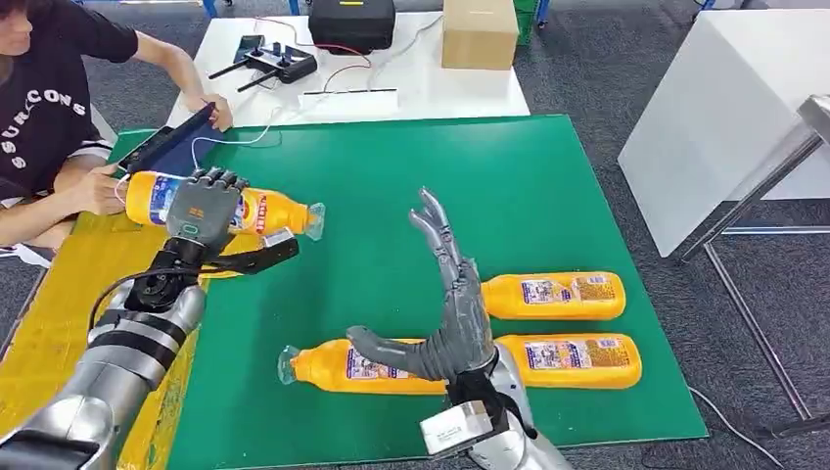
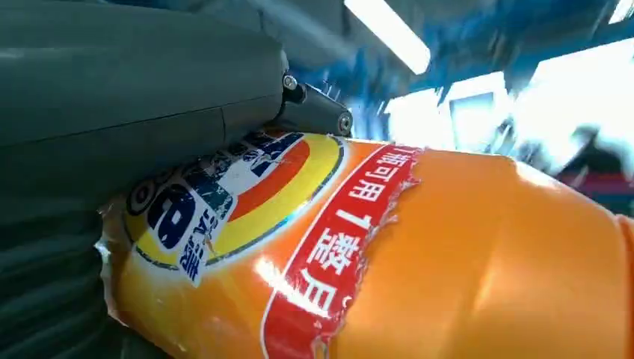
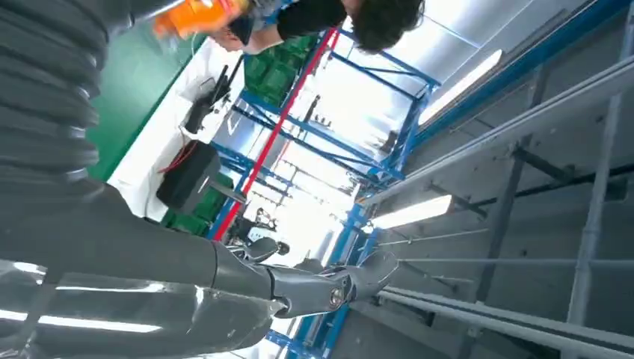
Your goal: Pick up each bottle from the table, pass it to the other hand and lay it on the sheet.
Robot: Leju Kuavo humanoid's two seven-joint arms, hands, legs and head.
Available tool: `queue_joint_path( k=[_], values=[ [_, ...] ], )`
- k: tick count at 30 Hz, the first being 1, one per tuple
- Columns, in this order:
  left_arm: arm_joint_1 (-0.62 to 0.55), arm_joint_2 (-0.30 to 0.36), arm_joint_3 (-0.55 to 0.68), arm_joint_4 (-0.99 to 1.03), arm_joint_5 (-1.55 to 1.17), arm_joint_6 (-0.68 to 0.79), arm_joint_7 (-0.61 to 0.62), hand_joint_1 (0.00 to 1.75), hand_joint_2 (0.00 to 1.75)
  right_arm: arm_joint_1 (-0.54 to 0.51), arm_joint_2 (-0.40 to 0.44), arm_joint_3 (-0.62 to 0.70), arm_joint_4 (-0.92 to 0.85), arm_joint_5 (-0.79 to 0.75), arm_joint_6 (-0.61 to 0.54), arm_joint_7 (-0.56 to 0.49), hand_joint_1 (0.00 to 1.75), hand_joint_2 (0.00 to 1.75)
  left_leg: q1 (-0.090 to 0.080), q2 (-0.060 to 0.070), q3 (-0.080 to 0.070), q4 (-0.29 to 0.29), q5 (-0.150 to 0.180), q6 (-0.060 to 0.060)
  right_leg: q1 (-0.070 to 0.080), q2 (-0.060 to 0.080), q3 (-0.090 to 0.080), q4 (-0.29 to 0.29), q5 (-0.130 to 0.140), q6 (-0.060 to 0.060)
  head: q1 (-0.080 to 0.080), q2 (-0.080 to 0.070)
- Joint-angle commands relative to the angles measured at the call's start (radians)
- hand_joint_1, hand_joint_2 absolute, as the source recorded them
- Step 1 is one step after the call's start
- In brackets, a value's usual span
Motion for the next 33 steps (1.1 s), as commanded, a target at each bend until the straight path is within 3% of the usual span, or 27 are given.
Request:
queue_joint_path(
  k=[1, 4, 5, 14, 15, 16, 33],
  values=[
    [-0.1, 0.005, -0.029, 0.36, 0.019, -0.035, 0.035, 1.75, 1.75, 0.002, -0.032, -0.044, -0.01, -0.002, 0.012, 0.012, 0.0, 1.75, 0.0, 0.0, 0.003, -0.001, -0.001, 0.0, 0.0, 0.0, 0.003, -0.001, -0.001, 0.0, 0.0, 0.0],
    [-0.102, -0.005, -0.011, 0.445, -0.007, -0.119, 0.152, 1.75, 1.75, 0.004, -0.025, -0.047, 0.001, 0.009, 0.025, 0.025, 0.0, 1.75, 0.003, 0.0, 0.008, 0.001, -0.004, -0.002, 0.003, -0.002, 0.009, -0.001, -0.003, 0.0, 0.0, 0.0],
    [-0.106, -0.013, -0.004, 0.469, -0.017, -0.153, 0.196, 1.75, 1.75, 0.006, -0.022, -0.048, 0.002, 0.018, 0.029, 0.032, 0.0, 1.75, 0.0, -0.001, 0.003, 0.0, -0.001, -0.001, 0.001, -0.001, 0.003, -0.001, -0.001, 0.0, 0.0, 0.0],
    [-0.089, -0.036, 0.052, 0.494, 0.011, -0.211, 0.254, 1.75, 1.75, 0.011, -0.011, -0.057, 0.018, 0.037, 0.038, 0.054, 0.0, 1.75, 0.001, -0.001, 0.004, -0.001, -0.002, -0.001, 0.001, -0.001, 0.004, -0.002, -0.001, 0.0, 0.0, 0.0],
    [-0.085, -0.038, 0.056, 0.494, 0.012, -0.215, 0.261, 0.58, 1.75, 0.01, -0.01, -0.058, 0.02, 0.037, 0.04, 0.055, 0.0, 1.75, 0.001, 0.0, 0.005, -0.001, -0.002, -0.001, 0.001, 0.001, 0.006, -0.002, -0.001, 0.0, 0.0, 0.0],
    [-0.073, -0.039, 0.063, 0.483, 0.014, -0.196, 0.26, 0.0, 1.75, 0.009, -0.008, -0.058, 0.028, 0.038, 0.048, 0.061, 0.0, 1.75, 0.0, 0.001, 0.004, -0.001, -0.002, -0.001, 0.0, 0.001, 0.004, -0.002, -0.001, 0.0, 0.0, 0.0],
    [-0.051, -0.048, 0.164, 0.439, 0.078, -0.126, 0.178, 0.0, 1.75, 0.005, -0.034, -0.062, 0.087, 0.115, 0.093, 0.13, 0.0, 1.75, 0.0, -0.001, 0.004, -0.001, -0.001, -0.001, 0.0, 0.0, 0.005, -0.002, -0.001, 0.0, 0.0, 0.0]
  ],
)
